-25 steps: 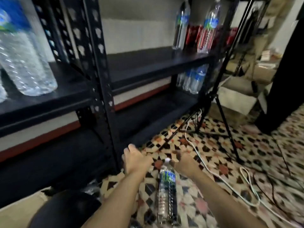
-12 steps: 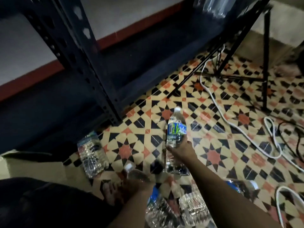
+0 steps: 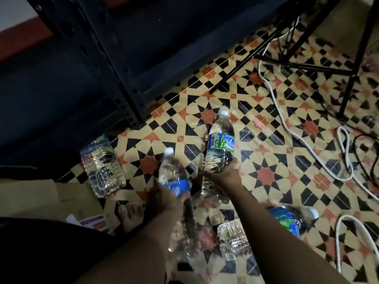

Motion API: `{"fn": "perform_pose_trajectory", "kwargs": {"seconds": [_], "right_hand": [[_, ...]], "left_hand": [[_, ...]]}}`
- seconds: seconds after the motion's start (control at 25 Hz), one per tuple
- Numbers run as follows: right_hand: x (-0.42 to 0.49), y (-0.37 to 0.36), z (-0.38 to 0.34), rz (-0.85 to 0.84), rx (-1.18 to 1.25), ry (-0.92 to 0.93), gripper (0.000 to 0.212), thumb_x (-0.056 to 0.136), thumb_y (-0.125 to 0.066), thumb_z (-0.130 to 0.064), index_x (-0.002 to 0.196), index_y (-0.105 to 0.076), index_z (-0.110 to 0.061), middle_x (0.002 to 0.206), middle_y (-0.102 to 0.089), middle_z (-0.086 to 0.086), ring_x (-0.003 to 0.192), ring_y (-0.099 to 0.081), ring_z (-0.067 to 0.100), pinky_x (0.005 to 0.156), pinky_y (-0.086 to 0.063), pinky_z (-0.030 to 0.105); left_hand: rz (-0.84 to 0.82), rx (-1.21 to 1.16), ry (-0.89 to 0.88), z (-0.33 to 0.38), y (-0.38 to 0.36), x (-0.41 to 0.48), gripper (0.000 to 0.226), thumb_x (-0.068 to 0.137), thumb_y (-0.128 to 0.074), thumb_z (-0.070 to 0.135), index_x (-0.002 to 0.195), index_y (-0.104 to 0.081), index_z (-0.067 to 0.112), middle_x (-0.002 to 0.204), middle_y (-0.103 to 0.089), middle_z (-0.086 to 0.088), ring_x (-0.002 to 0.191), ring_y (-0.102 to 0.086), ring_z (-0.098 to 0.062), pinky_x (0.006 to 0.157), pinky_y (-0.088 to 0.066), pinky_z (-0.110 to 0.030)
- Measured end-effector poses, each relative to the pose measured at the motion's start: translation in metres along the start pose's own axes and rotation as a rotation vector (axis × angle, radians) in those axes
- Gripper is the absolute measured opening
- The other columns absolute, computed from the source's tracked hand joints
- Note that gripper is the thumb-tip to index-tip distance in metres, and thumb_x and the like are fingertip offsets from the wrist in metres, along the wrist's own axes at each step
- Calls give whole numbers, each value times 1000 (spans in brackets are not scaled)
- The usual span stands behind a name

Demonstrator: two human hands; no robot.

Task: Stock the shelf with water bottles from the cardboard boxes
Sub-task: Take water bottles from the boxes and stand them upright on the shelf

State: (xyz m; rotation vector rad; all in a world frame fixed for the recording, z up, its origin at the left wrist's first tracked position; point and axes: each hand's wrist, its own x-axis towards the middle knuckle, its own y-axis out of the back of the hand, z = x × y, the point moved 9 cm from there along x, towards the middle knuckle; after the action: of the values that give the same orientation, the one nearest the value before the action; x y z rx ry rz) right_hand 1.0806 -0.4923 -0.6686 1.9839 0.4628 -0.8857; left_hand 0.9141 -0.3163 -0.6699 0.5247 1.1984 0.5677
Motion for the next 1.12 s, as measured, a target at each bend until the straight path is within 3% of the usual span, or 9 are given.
{"fn": "perform_pose_trajectory", "kwargs": {"seconds": [0.16, 0.28, 0.4, 0.48, 0.6, 0.68, 0.8, 0.96, 1.12], "right_hand": [[-7, -24, 18, -42, 98, -76, 147, 27, -93, -62, 145, -20, -13, 134, -51, 26, 107, -63, 39, 89, -56, 50], [-17, -24, 15, 29, 105, -94, 121, 60, -89, -50, 145, -13, -11, 141, -39, 28, 121, -52, 42, 99, -49, 49], [-17, -18, 14, 173, 117, -75, 103, 68, -82, -57, 137, -28, -3, 134, -46, 25, 121, -51, 40, 100, -47, 47], [-22, -18, 11, 219, 106, -48, 98, 70, -80, -55, 135, -32, 1, 133, -48, 24, 121, -51, 39, 99, -46, 44], [-24, -22, 16, 151, 120, -93, 103, 69, -84, -51, 138, -29, 2, 136, -47, 23, 122, -51, 37, 98, -45, 42], [-19, -27, 18, 84, 172, -143, 113, 64, -89, -48, 141, -23, 3, 140, -45, 23, 125, -50, 37, 102, -45, 41], [-15, -30, 13, 80, 257, -181, 125, 58, -90, -53, 147, -19, -1, 145, -41, 22, 131, -45, 38, 108, -42, 47], [-17, -26, 6, 153, 297, -157, 127, 27, -85, -66, 132, -39, -14, 129, -56, 17, 114, -60, 35, 94, -53, 48], [-23, -25, -1, 184, 188, -186, 107, 57, -92, -48, 138, -33, -11, 138, -45, 18, 124, -51, 38, 98, -47, 44]], "left_hand": [[-2, -77, -45, 21, 14, 23, 99, 77, -75, 51, 152, -20, 17, 146, -41, -17, 129, -45, -38, 106, -40, -51], [-140, -47, 7, 12, 4, 27, 128, 70, -84, 46, 155, 11, 34, 156, -24, -19, 141, -29, -40, 113, -29, -54], [-157, -38, 2, 11, -2, 34, 137, 65, -87, 46, 152, 18, 40, 153, -31, -18, 137, -36, -40, 111, -32, -55], [-154, -74, -13, 14, 0, 41, 141, 59, -91, 44, 152, 15, 40, 153, -33, -15, 136, -38, -40, 111, -33, -56], [-84, -160, -19, 9, 2, 39, 137, 56, -92, 44, 156, 1, 34, 153, -35, -13, 137, -37, -38, 111, -34, -54], [-56, -266, 40, 4, 1, 34, 132, 50, -91, 55, 155, -18, 22, 148, -43, -12, 134, -43, -36, 110, -37, -52], [-111, -201, 146, 4, 0, 33, 115, 38, -89, 65, 134, -50, 14, 134, -56, -11, 124, -54, -34, 105, -45, -48], [-168, -115, 137, 15, -6, 34, 114, 53, -91, 51, 145, -36, 11, 145, -46, -16, 133, -46, -36, 109, -40, -50], [-56, -111, 85, 22, 3, 36, 103, 42, -92, 50, 128, -51, 10, 127, -60, -16, 117, -58, -36, 98, -50, -47]]}}
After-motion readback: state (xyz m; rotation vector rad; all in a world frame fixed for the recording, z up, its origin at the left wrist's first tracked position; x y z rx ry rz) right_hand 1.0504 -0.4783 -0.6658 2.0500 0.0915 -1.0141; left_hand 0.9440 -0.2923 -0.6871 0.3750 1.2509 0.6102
